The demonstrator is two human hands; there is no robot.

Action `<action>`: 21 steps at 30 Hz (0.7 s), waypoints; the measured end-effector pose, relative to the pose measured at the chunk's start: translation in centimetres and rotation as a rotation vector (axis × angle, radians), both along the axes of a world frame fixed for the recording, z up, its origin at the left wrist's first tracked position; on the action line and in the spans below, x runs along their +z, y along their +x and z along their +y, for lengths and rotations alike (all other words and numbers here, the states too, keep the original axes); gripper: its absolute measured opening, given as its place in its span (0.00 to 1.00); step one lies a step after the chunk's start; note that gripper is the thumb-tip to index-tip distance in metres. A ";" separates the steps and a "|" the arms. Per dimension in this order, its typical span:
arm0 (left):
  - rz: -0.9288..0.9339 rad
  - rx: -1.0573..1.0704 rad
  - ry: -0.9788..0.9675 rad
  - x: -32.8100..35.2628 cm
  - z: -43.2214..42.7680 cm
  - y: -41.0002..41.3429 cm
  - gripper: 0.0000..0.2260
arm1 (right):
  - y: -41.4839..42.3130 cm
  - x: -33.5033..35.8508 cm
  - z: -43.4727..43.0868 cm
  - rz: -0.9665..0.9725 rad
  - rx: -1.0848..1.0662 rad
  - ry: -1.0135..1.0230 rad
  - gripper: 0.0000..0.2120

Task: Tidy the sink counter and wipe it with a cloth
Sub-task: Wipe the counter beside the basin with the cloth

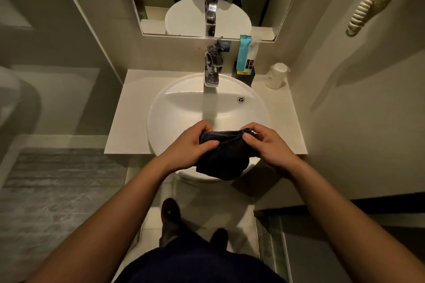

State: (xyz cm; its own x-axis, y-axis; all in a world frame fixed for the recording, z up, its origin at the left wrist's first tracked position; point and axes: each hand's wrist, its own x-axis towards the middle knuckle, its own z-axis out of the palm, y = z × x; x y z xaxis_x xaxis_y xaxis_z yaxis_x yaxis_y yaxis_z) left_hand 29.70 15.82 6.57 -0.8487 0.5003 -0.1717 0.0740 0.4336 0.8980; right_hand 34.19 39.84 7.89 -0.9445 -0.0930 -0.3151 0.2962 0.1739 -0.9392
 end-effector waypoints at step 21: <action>0.012 0.060 -0.466 -8.5 0.4 2.8 0.07 | 1.1 -9.5 -2.0 0.024 0.148 0.573 0.11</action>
State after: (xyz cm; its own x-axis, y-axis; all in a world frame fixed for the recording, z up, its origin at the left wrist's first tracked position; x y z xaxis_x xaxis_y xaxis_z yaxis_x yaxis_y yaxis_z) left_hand 32.54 16.26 -1.95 -0.8770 0.3225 -0.3561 0.0460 0.7941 0.6060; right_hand 35.30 37.81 -1.60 -0.9418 -0.0452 -0.3330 0.2104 0.6933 -0.6893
